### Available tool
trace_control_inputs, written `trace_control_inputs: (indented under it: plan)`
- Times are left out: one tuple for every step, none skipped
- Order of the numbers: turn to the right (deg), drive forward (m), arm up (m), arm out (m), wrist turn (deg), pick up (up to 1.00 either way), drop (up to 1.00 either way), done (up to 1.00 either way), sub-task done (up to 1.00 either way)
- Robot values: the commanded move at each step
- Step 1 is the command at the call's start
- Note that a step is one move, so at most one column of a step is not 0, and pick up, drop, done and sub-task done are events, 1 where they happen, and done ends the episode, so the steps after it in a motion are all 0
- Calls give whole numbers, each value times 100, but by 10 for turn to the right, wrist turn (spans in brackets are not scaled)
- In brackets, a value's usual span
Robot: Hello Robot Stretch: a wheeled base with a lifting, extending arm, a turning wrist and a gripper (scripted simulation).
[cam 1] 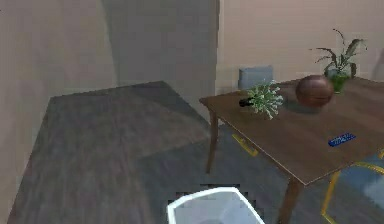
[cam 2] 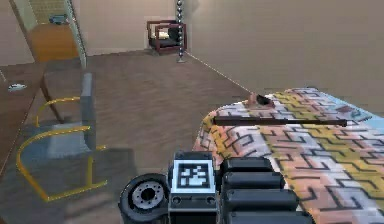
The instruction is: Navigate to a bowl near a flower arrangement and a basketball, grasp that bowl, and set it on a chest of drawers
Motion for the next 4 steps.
trace_control_inputs:
  plan:
    - [-450,0,0,0,0,0,0,0,0]
    - [-420,0,0,0,0,0,0,0,0]
    - [-450,0,0,0,0,0,0,0,0]
    - [-450,0,0,0,0,0,0,0,0]
